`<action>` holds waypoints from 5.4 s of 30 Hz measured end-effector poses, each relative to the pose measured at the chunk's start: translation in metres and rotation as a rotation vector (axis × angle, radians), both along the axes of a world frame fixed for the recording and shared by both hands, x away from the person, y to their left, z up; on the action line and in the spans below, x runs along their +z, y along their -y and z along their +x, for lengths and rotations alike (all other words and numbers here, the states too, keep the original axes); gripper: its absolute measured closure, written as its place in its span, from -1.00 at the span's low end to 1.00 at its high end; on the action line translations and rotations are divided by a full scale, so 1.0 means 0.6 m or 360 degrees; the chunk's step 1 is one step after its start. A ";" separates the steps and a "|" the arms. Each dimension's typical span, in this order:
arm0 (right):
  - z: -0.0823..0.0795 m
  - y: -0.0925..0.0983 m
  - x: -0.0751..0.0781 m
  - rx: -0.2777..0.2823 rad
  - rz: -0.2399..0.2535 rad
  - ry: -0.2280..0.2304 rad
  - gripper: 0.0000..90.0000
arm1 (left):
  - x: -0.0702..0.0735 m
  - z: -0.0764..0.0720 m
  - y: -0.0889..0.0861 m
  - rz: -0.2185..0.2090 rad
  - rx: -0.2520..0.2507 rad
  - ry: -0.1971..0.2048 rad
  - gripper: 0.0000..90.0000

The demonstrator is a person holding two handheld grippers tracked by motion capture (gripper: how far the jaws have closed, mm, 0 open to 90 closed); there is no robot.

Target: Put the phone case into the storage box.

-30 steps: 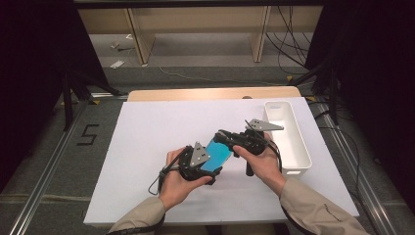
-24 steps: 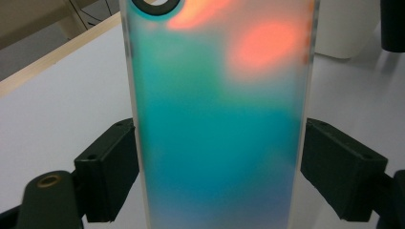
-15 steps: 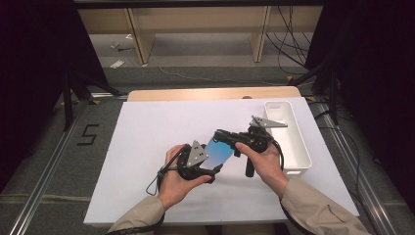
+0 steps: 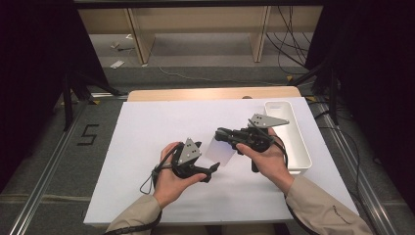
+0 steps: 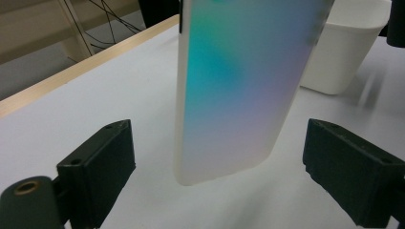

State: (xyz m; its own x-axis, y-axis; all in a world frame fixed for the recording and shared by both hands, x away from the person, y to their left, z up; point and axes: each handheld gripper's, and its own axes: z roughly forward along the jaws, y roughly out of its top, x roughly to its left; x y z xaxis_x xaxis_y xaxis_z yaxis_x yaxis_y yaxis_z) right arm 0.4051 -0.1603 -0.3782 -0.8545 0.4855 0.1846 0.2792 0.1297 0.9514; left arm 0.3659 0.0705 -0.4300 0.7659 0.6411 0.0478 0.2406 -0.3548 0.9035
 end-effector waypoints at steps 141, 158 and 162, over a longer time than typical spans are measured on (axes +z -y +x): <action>-0.010 -0.009 0.010 0.0525 -0.0381 0.0190 -0.16 | -0.031 0.006 0.010 0.0219 -0.0479 -0.0271 0.80; -0.004 0.004 0.015 0.0441 -0.0371 0.0174 -0.25 | -0.030 0.010 0.005 0.0196 -0.0418 -0.0287 0.80; -0.003 0.006 0.015 0.0427 -0.0377 0.0177 -0.25 | -0.030 0.009 0.005 0.0194 -0.0414 -0.0288 0.80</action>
State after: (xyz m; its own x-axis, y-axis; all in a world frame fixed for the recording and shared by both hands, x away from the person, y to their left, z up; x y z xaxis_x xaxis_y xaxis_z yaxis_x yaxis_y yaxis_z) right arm 0.4033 -0.1638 -0.3693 -0.9656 0.2600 -0.0073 0.1020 0.4045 0.9088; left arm 0.3715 0.0676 -0.4480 0.9061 0.4212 -0.0395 0.2805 -0.5283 0.8014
